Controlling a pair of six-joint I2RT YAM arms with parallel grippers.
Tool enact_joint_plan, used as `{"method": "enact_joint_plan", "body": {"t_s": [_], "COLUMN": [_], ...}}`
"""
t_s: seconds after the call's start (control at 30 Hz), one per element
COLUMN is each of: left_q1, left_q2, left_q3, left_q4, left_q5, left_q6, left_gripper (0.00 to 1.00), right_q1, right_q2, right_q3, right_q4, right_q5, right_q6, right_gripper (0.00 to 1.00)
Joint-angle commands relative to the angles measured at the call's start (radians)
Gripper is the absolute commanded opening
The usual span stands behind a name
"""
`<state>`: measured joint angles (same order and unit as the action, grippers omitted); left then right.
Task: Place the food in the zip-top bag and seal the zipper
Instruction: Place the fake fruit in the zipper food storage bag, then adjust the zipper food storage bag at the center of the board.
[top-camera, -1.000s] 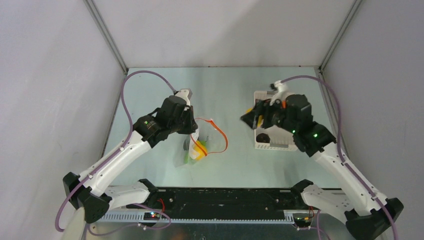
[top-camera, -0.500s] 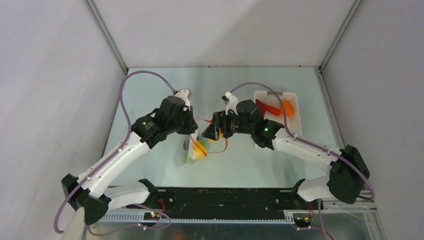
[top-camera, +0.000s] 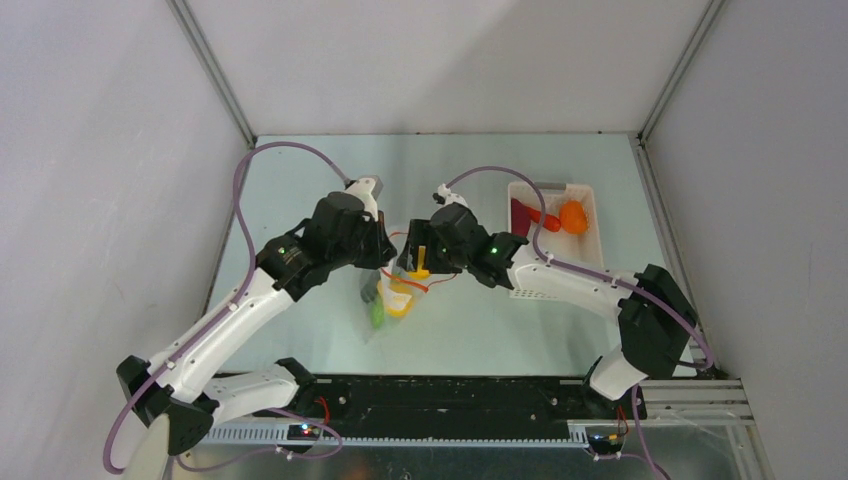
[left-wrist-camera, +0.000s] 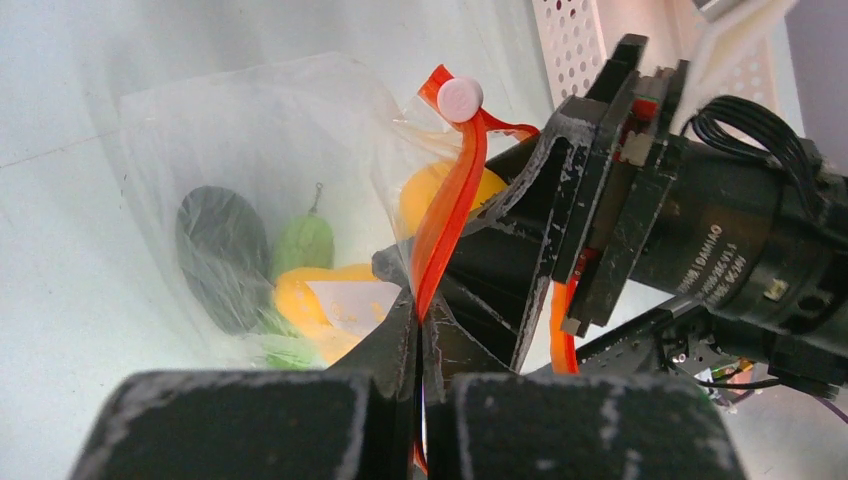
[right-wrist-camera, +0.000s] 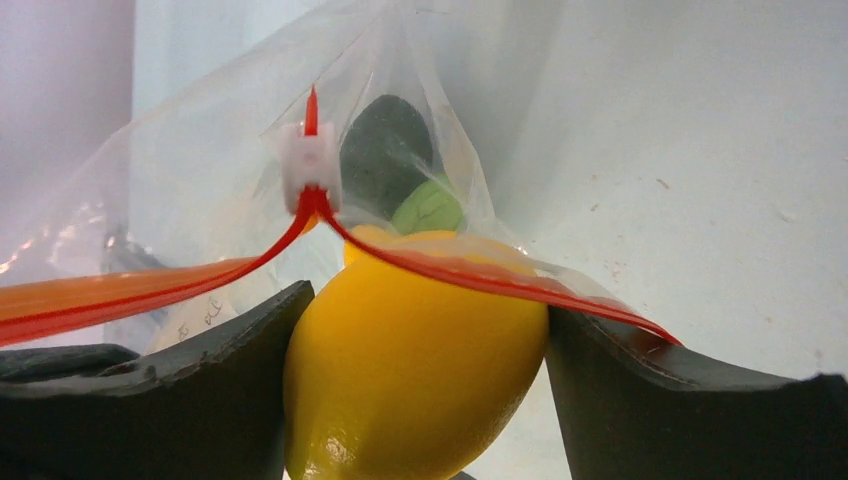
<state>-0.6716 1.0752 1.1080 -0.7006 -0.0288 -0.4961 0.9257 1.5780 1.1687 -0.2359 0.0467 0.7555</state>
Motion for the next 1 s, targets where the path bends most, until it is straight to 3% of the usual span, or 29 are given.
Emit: {"method": "enact_joint_plan", "body": {"t_s": [0.0, 0.03, 0.1, 0.33, 0.63, 0.83, 0.97], "left_q1": [0.005, 0.004, 0.003, 0.005, 0.005, 0.005, 0.005], "left_q2": [-0.032, -0.033, -0.034, -0.067, -0.088, -0.083, -0.081], "left_q3": [-0.008, -0.008, -0.006, -0.008, -0.021, -0.020, -0.019], "left_q4": [0.046, 0.046, 0.047, 0.049, 0.062, 0.060, 0.061], "left_q5": [0.021, 0.021, 0.021, -0.016, -0.050, -0.051, -0.045], "left_q6": [0.022, 0.022, 0.022, 0.030, 0.032, 0.031, 0.030], "left_gripper": [0.00, 0.00, 0.00, 0.00, 0.00, 0.00, 0.00], "right_q1": [0.055, 0.062, 0.074, 0.091, 0.097, 0.079, -0.049], "right_q2": [-0.013, -0.014, -0.015, -0.056, -0.180, -0.354, -0.446], "right_q3": [0.112, 0.133, 0.170, 0.249, 0.222, 0.060, -0.014], "right_q4": [-0.184, -0.208, -0.289, -0.490, -0.365, -0.304, -0.365], "right_q5": [0.323, 0.355, 0.453, 0.694, 0.706, 0.838, 0.705], "right_q6": [0.030, 0.032, 0.042, 0.047, -0.199, -0.176, -0.095], "right_gripper": [0.88, 0.96, 0.99, 0.99, 0.99, 1.00, 0.99]}}
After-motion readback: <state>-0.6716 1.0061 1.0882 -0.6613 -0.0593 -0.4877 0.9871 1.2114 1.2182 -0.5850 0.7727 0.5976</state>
